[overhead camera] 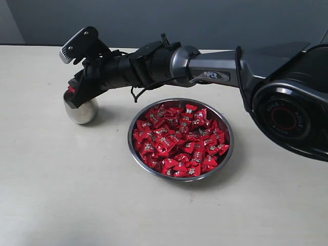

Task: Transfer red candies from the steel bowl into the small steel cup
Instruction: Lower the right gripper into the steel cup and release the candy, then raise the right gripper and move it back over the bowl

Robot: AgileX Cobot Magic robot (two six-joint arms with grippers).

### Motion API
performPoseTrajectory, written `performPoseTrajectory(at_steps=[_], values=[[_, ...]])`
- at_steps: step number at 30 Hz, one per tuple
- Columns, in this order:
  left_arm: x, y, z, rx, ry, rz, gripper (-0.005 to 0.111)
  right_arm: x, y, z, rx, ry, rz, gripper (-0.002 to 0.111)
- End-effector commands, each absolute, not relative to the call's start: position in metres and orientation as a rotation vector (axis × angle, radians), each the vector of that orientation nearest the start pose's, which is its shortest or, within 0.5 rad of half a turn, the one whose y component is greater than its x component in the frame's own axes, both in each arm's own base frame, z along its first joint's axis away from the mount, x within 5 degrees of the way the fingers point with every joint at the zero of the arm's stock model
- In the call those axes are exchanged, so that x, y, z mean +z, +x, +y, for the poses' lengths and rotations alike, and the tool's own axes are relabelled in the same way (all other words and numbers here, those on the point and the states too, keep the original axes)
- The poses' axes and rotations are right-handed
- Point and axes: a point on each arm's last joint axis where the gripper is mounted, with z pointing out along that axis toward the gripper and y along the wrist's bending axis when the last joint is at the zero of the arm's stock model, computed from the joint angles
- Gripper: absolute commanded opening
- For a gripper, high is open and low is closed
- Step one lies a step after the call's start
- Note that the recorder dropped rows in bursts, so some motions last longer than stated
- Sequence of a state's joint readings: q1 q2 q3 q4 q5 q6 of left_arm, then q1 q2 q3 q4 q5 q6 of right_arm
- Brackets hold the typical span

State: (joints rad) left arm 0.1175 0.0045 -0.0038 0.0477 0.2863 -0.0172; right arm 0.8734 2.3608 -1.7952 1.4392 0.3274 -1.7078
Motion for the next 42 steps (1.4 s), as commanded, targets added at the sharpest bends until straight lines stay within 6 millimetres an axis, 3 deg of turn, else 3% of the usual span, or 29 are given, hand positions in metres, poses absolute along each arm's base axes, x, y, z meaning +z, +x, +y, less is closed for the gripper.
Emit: performPoseTrajectory(at_steps=[1,10,13,17,19,29,32,35,42], values=[[0.187,0.054,0.008,0.114,-0.092,1.767,0.0,0.155,0.322,0.43,0.687,-1.327,1.673,-0.001],[0.187,0.054,0.008,0.114,-0.092,1.767,0.0,0.154,0.321,0.431,0.667,-1.359,1.644,0.001],[0.187,0.054,0.008,0.114,-0.092,1.767,0.0,0.154,0.322,0.431,0.656,-1.358,1.643,0.017],[0.187,0.054,0.008,0.114,-0.092,1.767,0.0,0.154,0.324,0.43,0.637,-1.311,1.667,0.05],[0.187,0.054,0.008,0.114,-0.092,1.767,0.0,0.155,0.325,0.43,0.636,-1.29,1.678,0.056],[0.187,0.054,0.008,0.114,-0.092,1.767,0.0,0.155,0.329,0.429,0.615,-1.233,1.708,0.05],[0.187,0.054,0.008,0.114,-0.092,1.767,0.0,0.155,0.331,0.427,0.596,-1.206,1.724,0.033],[0.187,0.054,0.008,0.114,-0.092,1.767,0.0,0.155,0.332,0.427,0.6,-1.177,1.74,0.0],[0.187,0.054,0.008,0.114,-0.092,1.767,0.0,0.157,0.33,0.427,0.734,-1.126,1.776,-0.001]])
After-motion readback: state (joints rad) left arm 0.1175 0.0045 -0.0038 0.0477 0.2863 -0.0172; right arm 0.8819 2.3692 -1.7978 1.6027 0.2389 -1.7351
